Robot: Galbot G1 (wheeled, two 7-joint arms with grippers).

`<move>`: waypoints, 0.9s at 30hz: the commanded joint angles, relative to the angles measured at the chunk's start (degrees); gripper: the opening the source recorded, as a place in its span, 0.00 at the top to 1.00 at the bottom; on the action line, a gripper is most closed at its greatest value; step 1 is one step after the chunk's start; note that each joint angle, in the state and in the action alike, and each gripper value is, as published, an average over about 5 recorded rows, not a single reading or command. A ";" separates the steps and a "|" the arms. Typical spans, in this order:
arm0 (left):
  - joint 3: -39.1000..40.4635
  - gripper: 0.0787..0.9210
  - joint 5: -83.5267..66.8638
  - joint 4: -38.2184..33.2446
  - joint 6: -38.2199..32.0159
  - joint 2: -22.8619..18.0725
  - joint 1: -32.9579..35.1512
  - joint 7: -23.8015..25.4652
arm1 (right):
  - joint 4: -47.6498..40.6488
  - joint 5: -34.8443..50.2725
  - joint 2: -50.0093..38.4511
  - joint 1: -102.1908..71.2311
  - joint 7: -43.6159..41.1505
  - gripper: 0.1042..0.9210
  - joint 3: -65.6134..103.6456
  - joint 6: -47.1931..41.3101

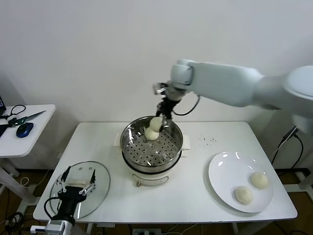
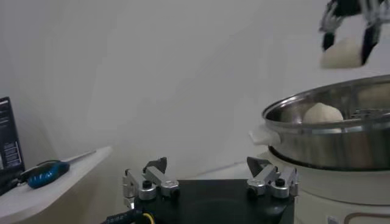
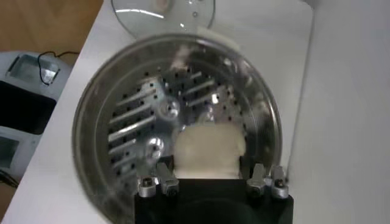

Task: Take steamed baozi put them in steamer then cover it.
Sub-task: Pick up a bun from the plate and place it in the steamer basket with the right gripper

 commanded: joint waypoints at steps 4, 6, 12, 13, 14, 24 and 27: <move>-0.34 0.12 -0.11 0.05 -0.08 0.02 0.17 0.06 | -4.53 -1.90 10.04 -7.88 2.30 0.28 -0.29 -1.18; -0.40 0.12 -0.15 0.14 -0.17 -0.04 0.25 0.02 | -4.30 -2.23 9.88 -8.55 2.71 0.28 -0.34 -1.39; -0.51 0.12 -0.22 0.19 -0.36 -0.01 0.43 -0.02 | -3.74 -3.49 9.51 -9.49 3.02 0.28 -0.46 -1.74; -0.52 0.12 -0.22 0.17 -0.36 0.00 0.43 -0.02 | -3.78 -3.68 9.49 -9.55 3.07 0.28 -0.43 -1.76; -0.53 0.12 -0.22 0.16 -0.36 0.01 0.44 -0.02 | -3.84 -3.76 9.47 -9.59 3.15 0.28 -0.40 -1.79; -0.60 0.12 -0.17 0.16 -0.35 0.03 0.49 -0.03 | -2.84 -5.33 7.95 -9.63 4.12 0.18 0.59 -2.79; -0.57 0.12 -0.09 0.07 -0.22 0.02 0.38 -0.01 | -1.42 -5.45 6.37 -8.70 4.01 0.13 1.24 -2.98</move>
